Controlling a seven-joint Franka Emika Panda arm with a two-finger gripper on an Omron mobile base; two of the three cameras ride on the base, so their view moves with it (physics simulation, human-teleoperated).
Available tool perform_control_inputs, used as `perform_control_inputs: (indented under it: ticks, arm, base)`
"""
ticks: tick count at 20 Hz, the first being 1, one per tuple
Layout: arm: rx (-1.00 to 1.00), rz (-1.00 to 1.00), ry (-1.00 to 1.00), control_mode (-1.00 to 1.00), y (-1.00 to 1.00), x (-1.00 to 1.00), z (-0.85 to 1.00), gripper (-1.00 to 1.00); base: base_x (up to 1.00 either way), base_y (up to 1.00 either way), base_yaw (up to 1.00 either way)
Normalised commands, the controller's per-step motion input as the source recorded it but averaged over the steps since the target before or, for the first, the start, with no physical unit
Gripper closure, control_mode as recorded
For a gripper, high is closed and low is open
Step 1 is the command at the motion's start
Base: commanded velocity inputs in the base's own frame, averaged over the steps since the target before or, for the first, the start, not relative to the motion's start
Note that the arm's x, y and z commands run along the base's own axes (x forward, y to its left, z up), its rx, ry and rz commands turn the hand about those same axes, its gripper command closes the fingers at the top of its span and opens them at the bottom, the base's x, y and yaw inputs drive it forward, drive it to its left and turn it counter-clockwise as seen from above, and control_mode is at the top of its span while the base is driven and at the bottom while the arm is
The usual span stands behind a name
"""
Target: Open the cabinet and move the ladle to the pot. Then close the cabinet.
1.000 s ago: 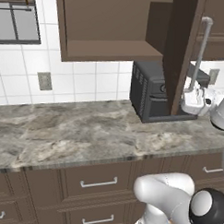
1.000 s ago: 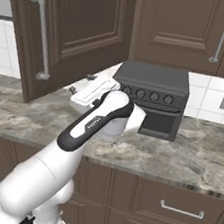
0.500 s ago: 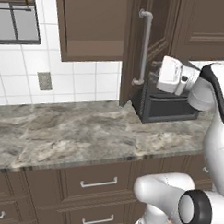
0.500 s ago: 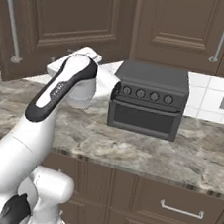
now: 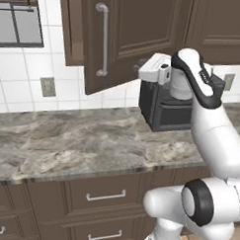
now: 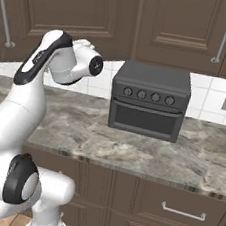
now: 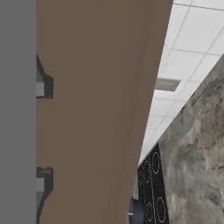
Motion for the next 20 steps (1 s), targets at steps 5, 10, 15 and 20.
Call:
perform_control_inputs:
  ticks: [5, 10, 15, 20]
  arm:
    - [-0.02, -0.19, 0.07, -1.0, 0.14, 1.0, 0.03, -1.0]
    - [-0.03, -0.17, 0.12, -1.0, 0.02, 1.0, -0.05, -1.0]
    - [-0.01, -0.17, 0.14, -1.0, 0.0, 1.0, -0.01, -1.0]
    - [0.0, -0.18, 0.13, -1.0, 0.0, 1.0, 0.0, -1.0]
  base:
    - [0.0, 0.0, 0.0]
    - [0.0, 0.0, 0.0]
    - [0.0, 0.0, 0.0]
    - [0.0, 0.0, 0.0]
